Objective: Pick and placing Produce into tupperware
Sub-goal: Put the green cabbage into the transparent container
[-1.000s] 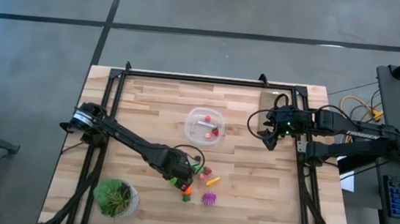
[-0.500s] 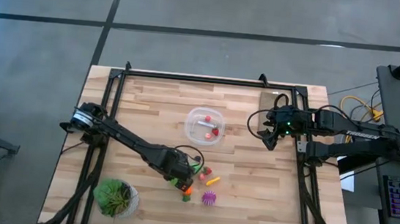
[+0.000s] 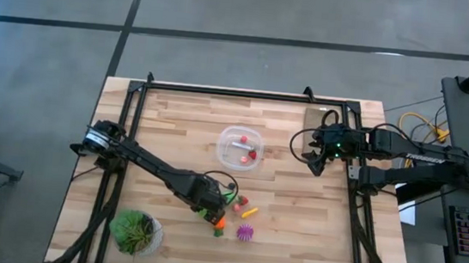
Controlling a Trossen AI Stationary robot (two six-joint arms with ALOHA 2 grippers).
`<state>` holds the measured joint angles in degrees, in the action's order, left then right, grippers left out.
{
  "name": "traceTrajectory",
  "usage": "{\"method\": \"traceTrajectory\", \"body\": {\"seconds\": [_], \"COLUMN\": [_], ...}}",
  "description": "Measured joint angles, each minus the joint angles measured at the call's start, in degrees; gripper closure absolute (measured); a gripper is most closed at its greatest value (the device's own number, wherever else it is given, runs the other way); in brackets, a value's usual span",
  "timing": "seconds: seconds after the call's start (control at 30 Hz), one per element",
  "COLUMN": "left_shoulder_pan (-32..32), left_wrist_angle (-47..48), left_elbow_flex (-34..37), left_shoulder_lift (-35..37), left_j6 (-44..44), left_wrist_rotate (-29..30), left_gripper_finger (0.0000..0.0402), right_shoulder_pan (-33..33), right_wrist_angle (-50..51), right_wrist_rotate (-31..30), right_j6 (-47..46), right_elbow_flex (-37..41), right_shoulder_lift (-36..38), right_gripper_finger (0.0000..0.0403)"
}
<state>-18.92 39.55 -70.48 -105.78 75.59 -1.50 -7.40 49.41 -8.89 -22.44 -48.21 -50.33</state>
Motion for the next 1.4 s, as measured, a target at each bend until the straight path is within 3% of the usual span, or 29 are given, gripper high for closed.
{"method": "traceTrajectory", "body": {"seconds": [0.4, 0.63, 0.93, 1.4], "left_shoulder_pan": [0.0, 0.1, 1.4, 8.7], "left_wrist_angle": [-0.1, 0.3, 5.5, 10.9], "left_elbow_flex": [0.5, -1.6, -4.3, -11.4], "left_shoulder_lift": [0.0, 0.9, 5.3, 8.3], "left_j6": [0.0, 0.0, -0.3, -12.7], "left_wrist_rotate": [0.0, -0.6, 3.1, 7.9], "left_gripper_finger": [0.0185, 0.017, 0.0167, 0.0167], "right_shoulder_pan": [0.0, 0.0, 0.0, 0.0], "right_wrist_angle": [0.0, 0.0, -0.1, -0.2], "right_wrist_rotate": [-0.2, -0.2, -0.2, 0.3], "right_j6": [-0.3, -0.2, -0.1, -0.5], "right_elbow_flex": [0.0, 0.0, 0.0, 0.0], "right_shoulder_lift": [0.0, 0.0, 0.0, 0.0], "right_gripper_finger": [0.017, 0.017, 0.017, 0.017]}}
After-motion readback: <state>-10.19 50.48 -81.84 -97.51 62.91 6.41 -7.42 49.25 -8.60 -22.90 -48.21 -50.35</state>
